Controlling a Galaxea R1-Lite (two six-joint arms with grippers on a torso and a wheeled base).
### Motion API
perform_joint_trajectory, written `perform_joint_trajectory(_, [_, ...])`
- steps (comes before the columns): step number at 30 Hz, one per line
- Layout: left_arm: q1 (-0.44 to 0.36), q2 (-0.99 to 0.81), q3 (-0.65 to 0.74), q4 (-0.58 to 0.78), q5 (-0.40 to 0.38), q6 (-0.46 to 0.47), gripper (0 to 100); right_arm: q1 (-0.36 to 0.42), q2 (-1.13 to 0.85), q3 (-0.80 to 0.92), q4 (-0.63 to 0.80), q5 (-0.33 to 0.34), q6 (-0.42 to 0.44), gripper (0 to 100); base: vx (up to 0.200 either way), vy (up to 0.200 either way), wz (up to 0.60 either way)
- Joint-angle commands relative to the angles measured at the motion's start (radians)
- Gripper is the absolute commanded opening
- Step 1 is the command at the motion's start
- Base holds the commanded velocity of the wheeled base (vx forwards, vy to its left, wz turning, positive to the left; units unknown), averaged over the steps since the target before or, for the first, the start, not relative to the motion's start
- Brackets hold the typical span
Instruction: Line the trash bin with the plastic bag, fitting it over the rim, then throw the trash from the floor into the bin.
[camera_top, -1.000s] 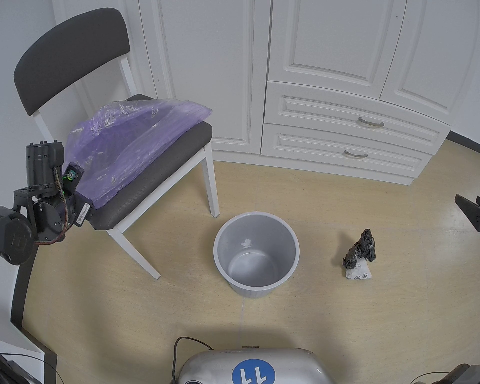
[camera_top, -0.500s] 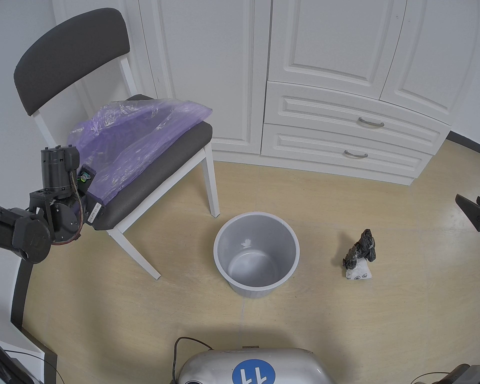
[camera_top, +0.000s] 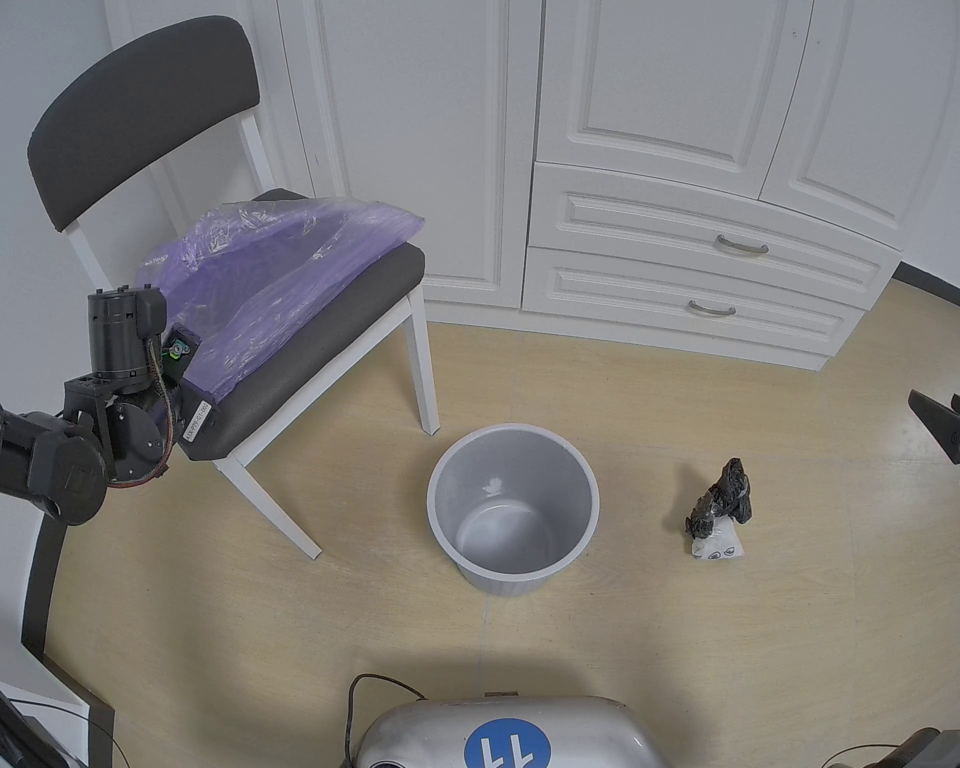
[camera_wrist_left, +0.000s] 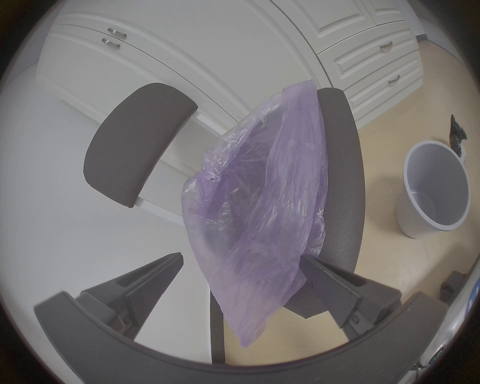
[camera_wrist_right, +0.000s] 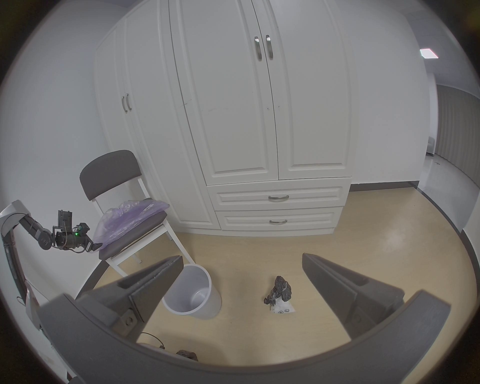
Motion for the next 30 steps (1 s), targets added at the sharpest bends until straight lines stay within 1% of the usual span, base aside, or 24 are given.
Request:
perform_joint_trajectory(1, [-0.002, 0.004, 0.002, -0.001, 0.0, 0.0, 100, 0.0, 0.002, 0.0, 0.0, 0.0, 0.001, 100, 0.0, 0.0, 0.0])
perform_joint_trajectory(10, [-0.011, 0.021, 0.006, -0.001, 0.003, -0.001, 100, 0.0, 0.002, 0.0, 0.0, 0.0, 0.001, 100, 0.0, 0.0, 0.0])
perform_joint_trajectory(13, [-0.002, 0.03, 0.0, -0.001, 0.007, -0.001, 100, 0.0, 0.002, 0.0, 0.0, 0.0, -0.001, 100, 0.0, 0.0, 0.0])
perform_joint_trajectory(16, [0.027, 0.035, -0.028, 0.001, 0.003, 0.0, 100, 0.0, 0.003, 0.0, 0.0, 0.0, 0.001, 100, 0.0, 0.0, 0.0])
perform_joint_trajectory(20, [0.047, 0.022, -0.054, 0.015, 0.002, 0.0, 100, 0.0, 0.003, 0.0, 0.0, 0.0, 0.001, 100, 0.0, 0.0, 0.0])
perform_joint_trajectory(30, [0.066, 0.028, -0.057, 0.013, 0.0, 0.002, 100, 0.0, -0.001, 0.0, 0.0, 0.0, 0.001, 100, 0.0, 0.0, 0.0])
